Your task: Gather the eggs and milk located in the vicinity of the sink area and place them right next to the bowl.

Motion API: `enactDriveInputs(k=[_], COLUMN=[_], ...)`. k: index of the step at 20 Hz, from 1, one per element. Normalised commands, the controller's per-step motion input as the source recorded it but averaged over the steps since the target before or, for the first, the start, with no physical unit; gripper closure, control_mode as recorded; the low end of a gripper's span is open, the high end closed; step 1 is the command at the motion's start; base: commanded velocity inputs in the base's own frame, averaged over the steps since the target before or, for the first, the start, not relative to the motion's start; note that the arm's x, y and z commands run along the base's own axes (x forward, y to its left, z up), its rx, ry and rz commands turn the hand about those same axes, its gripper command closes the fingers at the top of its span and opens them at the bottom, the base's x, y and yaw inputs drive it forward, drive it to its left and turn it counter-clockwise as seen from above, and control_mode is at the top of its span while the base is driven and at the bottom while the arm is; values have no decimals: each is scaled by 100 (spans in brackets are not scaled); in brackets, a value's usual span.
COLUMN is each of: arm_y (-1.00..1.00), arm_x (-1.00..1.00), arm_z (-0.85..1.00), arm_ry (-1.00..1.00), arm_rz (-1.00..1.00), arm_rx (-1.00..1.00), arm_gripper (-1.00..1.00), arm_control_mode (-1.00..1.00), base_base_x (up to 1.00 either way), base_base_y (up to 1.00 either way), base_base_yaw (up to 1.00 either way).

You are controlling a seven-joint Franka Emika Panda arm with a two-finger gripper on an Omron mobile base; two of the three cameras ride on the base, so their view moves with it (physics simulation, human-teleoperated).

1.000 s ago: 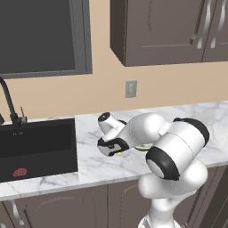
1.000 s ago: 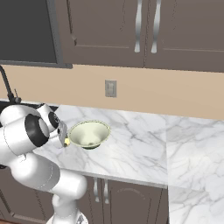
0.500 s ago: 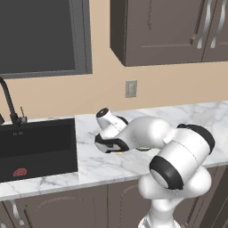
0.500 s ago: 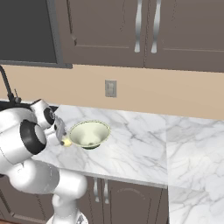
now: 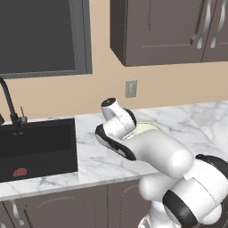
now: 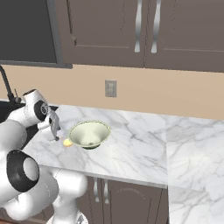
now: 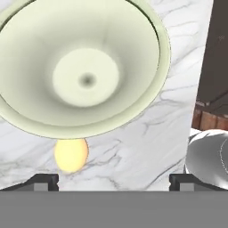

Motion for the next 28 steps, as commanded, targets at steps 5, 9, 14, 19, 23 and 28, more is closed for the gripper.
enactDriveInputs(k=[5, 9, 14, 19, 23, 28], arm_y=[-68, -78, -53, -19, 0, 0], arm_x=[-11, -7, 0, 0, 0, 0], arm_z=[24, 1, 0, 15, 26, 0], arm_ry=[-1, 0, 7, 28, 18, 0], arm_rz=[39, 53, 60, 51, 39, 0], arm_rx=[5, 1, 2, 2, 0, 0], arm_gripper=[-100, -100, -100, -100, -100, -100], arm_control_mode=[-100, -100, -100, -100, -100, -100], base_base_x=[0, 0, 0, 0, 0, 0], base_base_y=[0, 0, 0, 0, 0, 0], base_base_yaw=[0, 0, 0, 0, 0, 0])
